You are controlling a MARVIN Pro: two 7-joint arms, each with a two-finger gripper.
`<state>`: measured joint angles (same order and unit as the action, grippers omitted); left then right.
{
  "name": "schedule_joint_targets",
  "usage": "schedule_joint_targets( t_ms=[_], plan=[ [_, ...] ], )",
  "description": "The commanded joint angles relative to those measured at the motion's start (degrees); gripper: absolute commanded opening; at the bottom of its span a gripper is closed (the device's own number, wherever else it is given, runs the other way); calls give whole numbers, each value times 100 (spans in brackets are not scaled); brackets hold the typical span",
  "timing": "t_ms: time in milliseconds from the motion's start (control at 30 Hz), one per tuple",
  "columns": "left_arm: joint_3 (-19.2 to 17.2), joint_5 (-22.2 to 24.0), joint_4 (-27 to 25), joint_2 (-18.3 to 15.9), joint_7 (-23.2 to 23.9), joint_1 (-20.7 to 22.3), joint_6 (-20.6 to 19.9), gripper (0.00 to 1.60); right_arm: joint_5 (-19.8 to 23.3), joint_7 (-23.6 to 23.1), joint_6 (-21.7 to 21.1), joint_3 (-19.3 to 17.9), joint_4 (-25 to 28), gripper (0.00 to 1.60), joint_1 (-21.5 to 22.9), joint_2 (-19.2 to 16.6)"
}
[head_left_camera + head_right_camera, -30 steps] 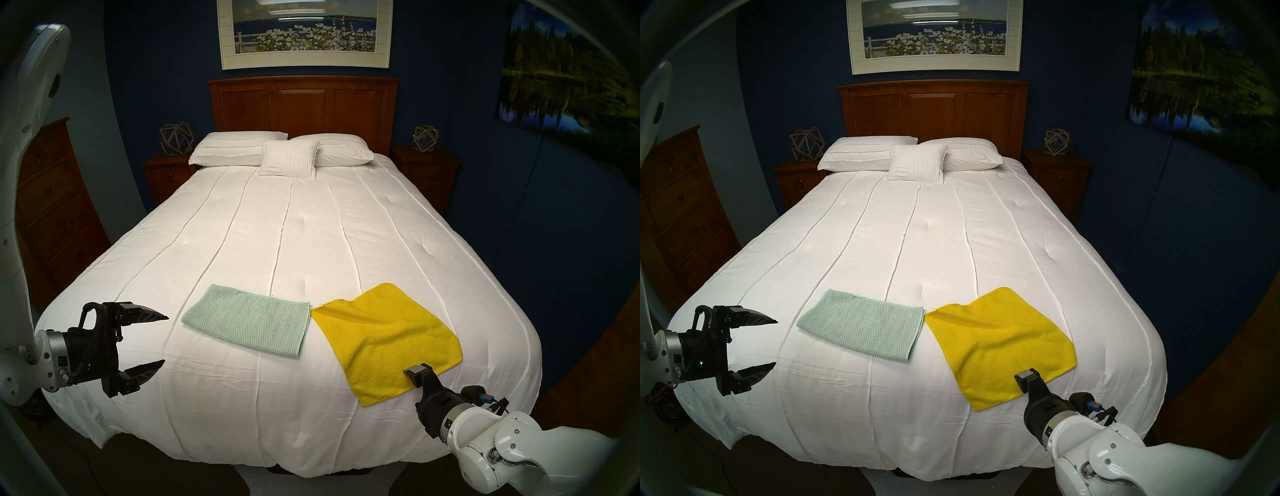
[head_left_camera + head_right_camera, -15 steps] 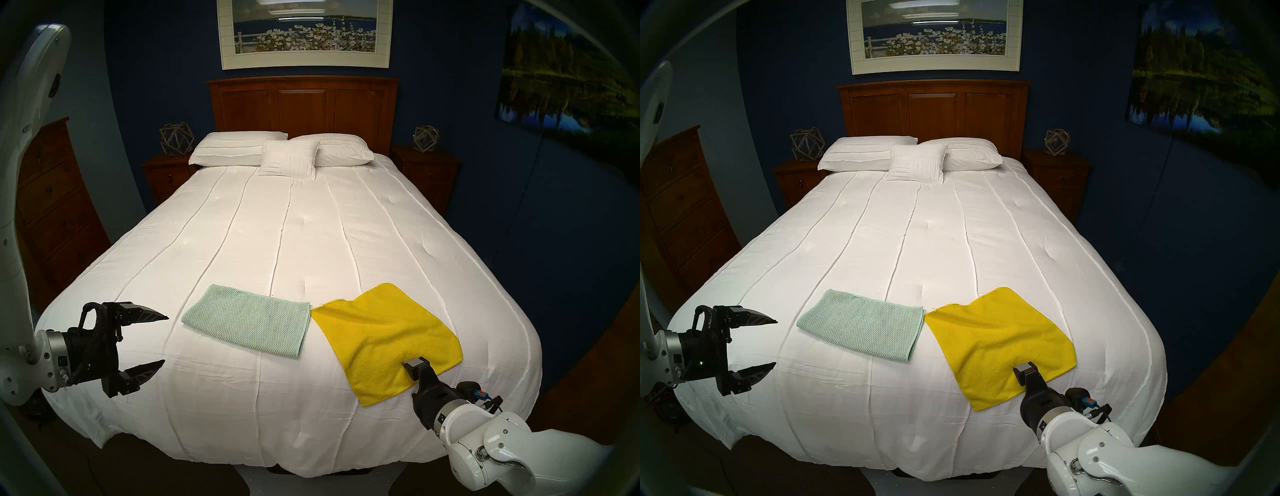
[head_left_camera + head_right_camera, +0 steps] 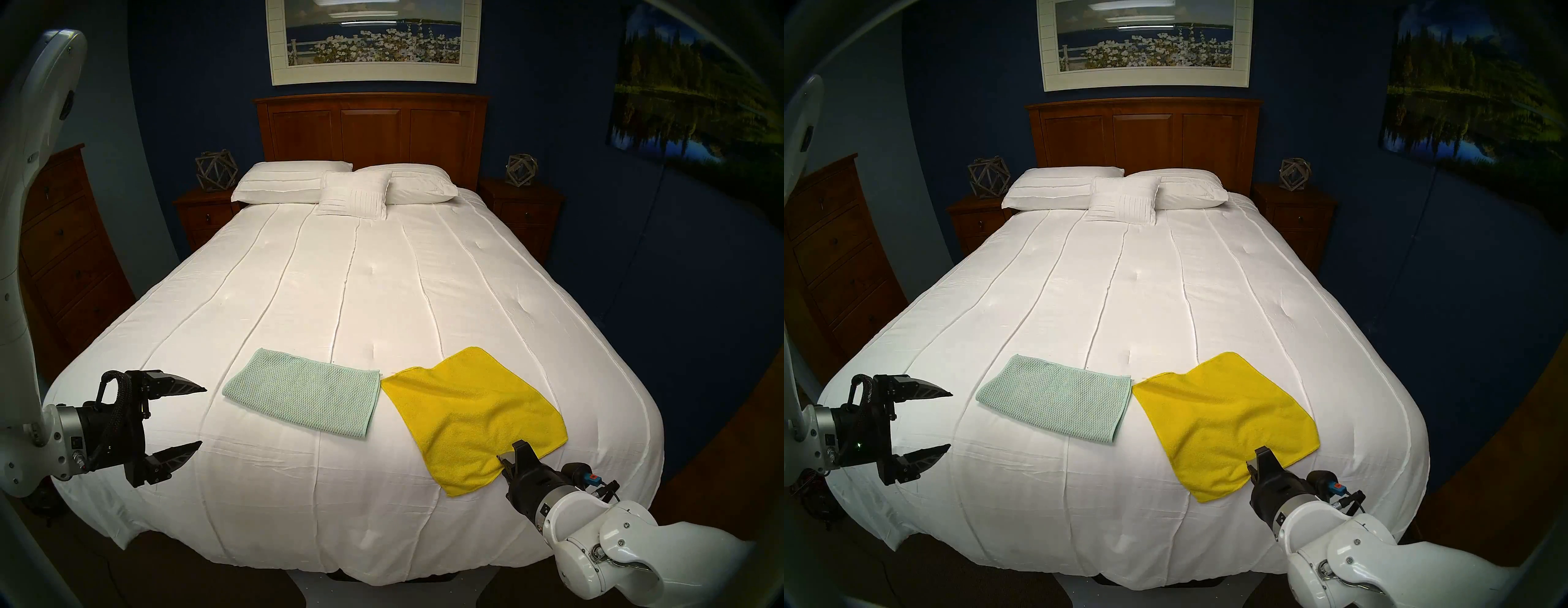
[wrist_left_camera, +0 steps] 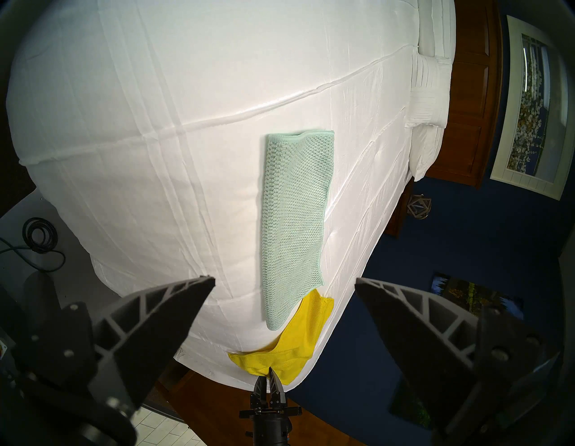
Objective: Fold the hand towels twice and stack them up
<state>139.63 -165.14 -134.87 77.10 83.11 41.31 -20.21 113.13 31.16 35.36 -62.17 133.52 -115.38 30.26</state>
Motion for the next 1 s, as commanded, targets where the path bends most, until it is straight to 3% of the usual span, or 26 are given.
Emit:
schedule_joint_targets(
  t_ms=[0,467,667,767,867,967],
  plan=[
    [-3,14,-3,-14,28,20,3,160,175,-120,-32,-136,274,72,-232,-238],
    [-3,14,-3,-14,28,20,3,160,510,-522,113,-451,465,80,-721,-560],
    [-3,14,-3,-14,27,20,3,160,623,-594,96,-543,639,103,-824,-680],
    [-3,14,-3,-14,28,20,3,160,661,-626,106,-579,648,107,-875,-726],
    [-3,14,-3,-14,28,20,3,160,667,-655,162,-600,648,100,-880,-701],
    [-3,14,-3,-14,28,20,3,160,668,-650,146,-588,621,78,-794,-634]
  ],
)
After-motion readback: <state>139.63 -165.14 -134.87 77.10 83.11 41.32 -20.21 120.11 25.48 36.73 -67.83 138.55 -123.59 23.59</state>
